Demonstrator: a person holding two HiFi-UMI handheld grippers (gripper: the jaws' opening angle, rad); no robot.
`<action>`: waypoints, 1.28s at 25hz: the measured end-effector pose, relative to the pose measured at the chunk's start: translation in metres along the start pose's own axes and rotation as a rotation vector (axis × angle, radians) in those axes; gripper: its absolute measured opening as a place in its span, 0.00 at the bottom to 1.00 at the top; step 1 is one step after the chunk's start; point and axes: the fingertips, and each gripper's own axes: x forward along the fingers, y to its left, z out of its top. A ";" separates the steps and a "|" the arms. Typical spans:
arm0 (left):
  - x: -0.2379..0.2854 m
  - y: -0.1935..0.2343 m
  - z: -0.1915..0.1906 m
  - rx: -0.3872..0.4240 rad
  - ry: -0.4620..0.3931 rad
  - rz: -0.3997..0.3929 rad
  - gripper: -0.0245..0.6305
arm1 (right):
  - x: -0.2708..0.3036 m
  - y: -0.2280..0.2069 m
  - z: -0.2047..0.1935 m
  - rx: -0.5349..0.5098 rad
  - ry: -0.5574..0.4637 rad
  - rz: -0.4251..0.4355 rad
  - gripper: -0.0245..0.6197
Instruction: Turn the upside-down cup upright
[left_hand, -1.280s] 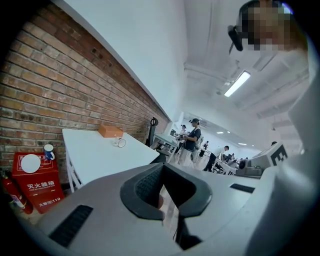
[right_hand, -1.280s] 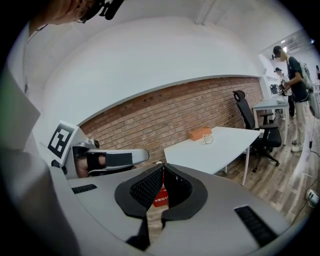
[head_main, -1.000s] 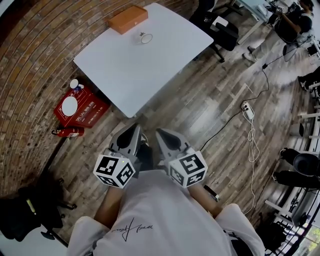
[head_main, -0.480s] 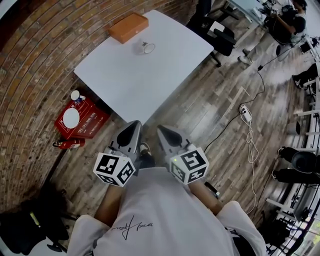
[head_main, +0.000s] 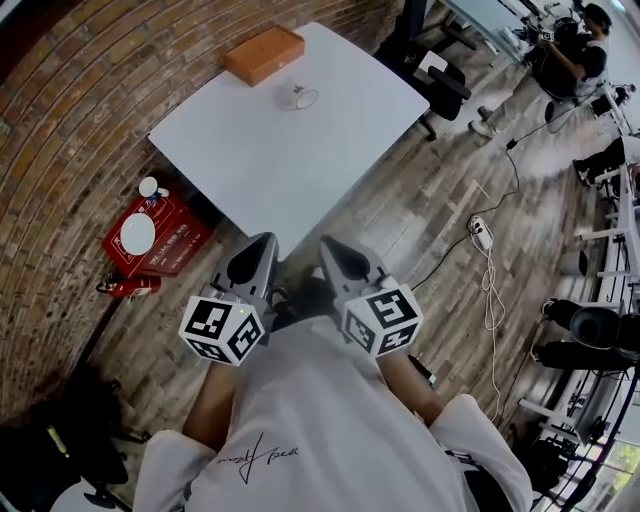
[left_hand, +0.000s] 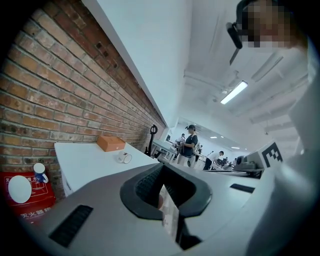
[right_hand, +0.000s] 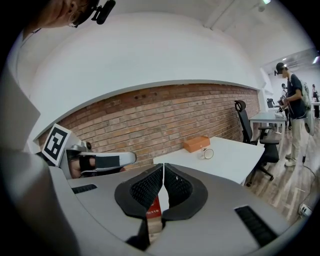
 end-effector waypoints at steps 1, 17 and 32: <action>-0.001 0.003 0.001 -0.002 -0.004 0.002 0.05 | 0.003 0.001 0.002 0.000 -0.005 -0.002 0.07; 0.019 0.035 0.033 0.016 -0.050 0.028 0.05 | 0.046 -0.006 0.023 0.041 -0.013 0.031 0.07; 0.082 0.065 0.054 0.033 0.012 0.061 0.05 | 0.097 -0.060 0.036 0.125 0.008 0.049 0.07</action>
